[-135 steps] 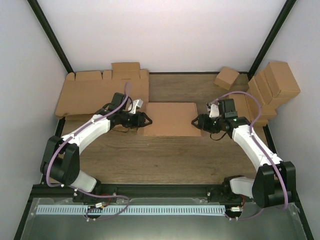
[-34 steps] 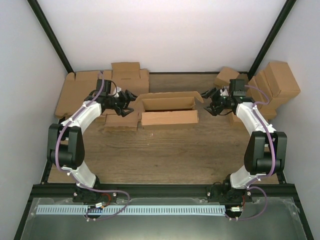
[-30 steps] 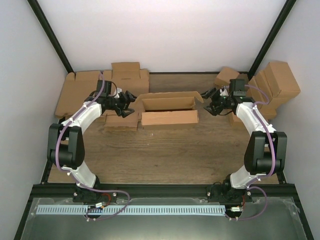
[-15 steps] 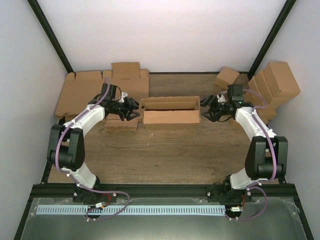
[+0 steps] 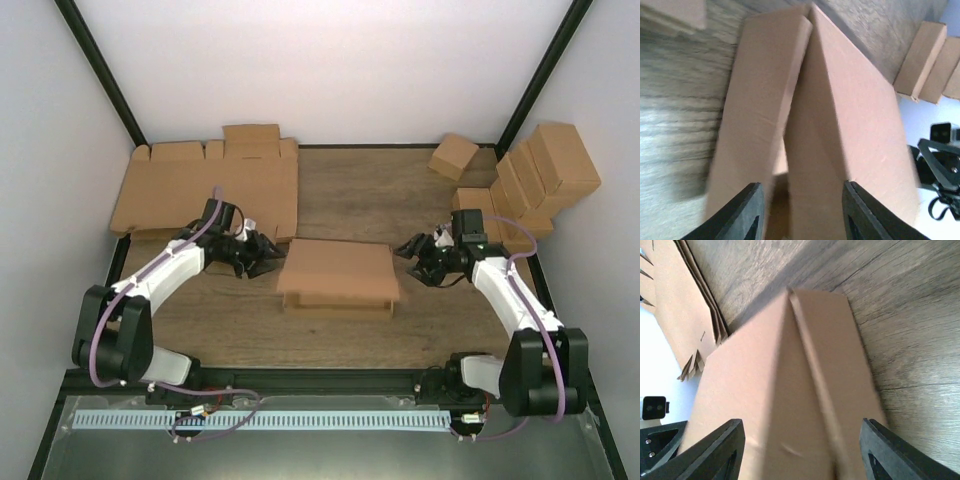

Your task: Fold the paper box

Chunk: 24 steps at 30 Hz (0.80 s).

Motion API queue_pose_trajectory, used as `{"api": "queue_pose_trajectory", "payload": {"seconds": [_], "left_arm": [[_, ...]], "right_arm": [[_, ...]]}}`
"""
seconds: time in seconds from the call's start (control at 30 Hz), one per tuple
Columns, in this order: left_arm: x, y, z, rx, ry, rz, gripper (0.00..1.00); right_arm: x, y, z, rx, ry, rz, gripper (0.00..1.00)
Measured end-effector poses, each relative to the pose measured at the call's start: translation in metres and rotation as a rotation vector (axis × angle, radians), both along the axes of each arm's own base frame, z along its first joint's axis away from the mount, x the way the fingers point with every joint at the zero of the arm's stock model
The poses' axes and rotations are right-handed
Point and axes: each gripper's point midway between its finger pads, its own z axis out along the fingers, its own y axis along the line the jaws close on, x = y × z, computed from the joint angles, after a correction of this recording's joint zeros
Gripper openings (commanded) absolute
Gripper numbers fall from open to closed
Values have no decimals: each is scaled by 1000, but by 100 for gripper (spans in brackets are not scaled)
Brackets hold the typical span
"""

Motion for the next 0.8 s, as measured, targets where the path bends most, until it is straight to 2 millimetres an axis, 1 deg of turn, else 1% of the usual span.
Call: {"api": "queue_pose_trajectory", "payload": {"seconds": [0.07,0.17,0.27,0.33,0.43,0.53,0.63,0.73,0.8], "left_arm": [[-5,5,-3,32,-6,2,51],[-8,14,0,84,-37,13,54],[-8,22,3,130,-77,31,56],[-7,27,5,153,-100,46,58],[-11,28,1,155,-107,43,60],[-19,21,-6,147,-100,3,60],[-29,0,-11,133,-109,-91,54],[-42,-18,-23,133,-90,-179,49],[-48,-23,-34,147,-67,-211,45]], "right_arm": [[-1,-2,4,-13,-21,-8,66],[-1,-6,8,-34,-50,-22,66],[-3,-12,6,-67,-60,-41,65],[-4,-17,5,-101,-67,-54,62],[-2,-21,8,-138,-104,-48,61],[-4,-16,8,-165,-127,-9,61],[-13,1,-1,-177,-121,74,61],[-31,21,-24,-187,-67,166,57],[-43,28,-39,-195,-31,203,52]]}}
